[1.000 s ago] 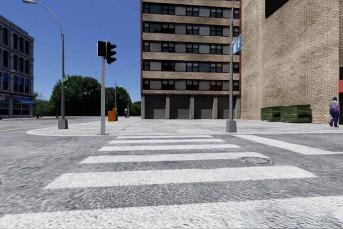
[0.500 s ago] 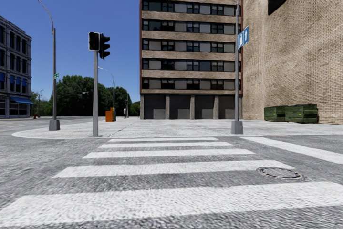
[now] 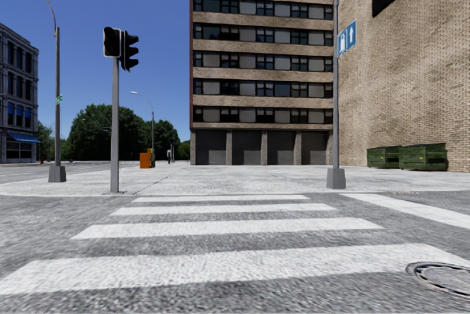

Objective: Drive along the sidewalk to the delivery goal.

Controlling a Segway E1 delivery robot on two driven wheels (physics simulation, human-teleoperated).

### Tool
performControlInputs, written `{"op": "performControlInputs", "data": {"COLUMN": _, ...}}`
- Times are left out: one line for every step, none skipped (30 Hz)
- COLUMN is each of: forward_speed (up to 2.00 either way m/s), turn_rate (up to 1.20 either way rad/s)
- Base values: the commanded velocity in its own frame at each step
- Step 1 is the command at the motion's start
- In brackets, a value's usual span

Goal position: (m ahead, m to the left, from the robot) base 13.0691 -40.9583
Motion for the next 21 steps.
{"op": "performControlInputs", "data": {"forward_speed": 2.0, "turn_rate": 0.0}}
{"op": "performControlInputs", "data": {"forward_speed": 2.0, "turn_rate": 0.0}}
{"op": "performControlInputs", "data": {"forward_speed": 2.0, "turn_rate": 0.0}}
{"op": "performControlInputs", "data": {"forward_speed": 2.0, "turn_rate": 0.0}}
{"op": "performControlInputs", "data": {"forward_speed": 2.0, "turn_rate": 0.0}}
{"op": "performControlInputs", "data": {"forward_speed": 2.0, "turn_rate": 0.0}}
{"op": "performControlInputs", "data": {"forward_speed": 2.0, "turn_rate": 0.0}}
{"op": "performControlInputs", "data": {"forward_speed": 2.0, "turn_rate": 0.0}}
{"op": "performControlInputs", "data": {"forward_speed": 2.0, "turn_rate": 0.0}}
{"op": "performControlInputs", "data": {"forward_speed": 2.0, "turn_rate": 0.0}}
{"op": "performControlInputs", "data": {"forward_speed": 2.0, "turn_rate": 0.0}}
{"op": "performControlInputs", "data": {"forward_speed": 2.0, "turn_rate": 0.0}}
{"op": "performControlInputs", "data": {"forward_speed": 2.0, "turn_rate": 0.0}}
{"op": "performControlInputs", "data": {"forward_speed": 2.0, "turn_rate": 0.0}}
{"op": "performControlInputs", "data": {"forward_speed": 2.0, "turn_rate": 0.0}}
{"op": "performControlInputs", "data": {"forward_speed": 2.0, "turn_rate": 0.0}}
{"op": "performControlInputs", "data": {"forward_speed": 2.0, "turn_rate": 0.0}}
{"op": "performControlInputs", "data": {"forward_speed": 2.0, "turn_rate": 0.0}}
{"op": "performControlInputs", "data": {"forward_speed": 2.0, "turn_rate": 0.0}}
{"op": "performControlInputs", "data": {"forward_speed": 2.0, "turn_rate": 0.0}}
{"op": "performControlInputs", "data": {"forward_speed": 2.0, "turn_rate": 0.0}}
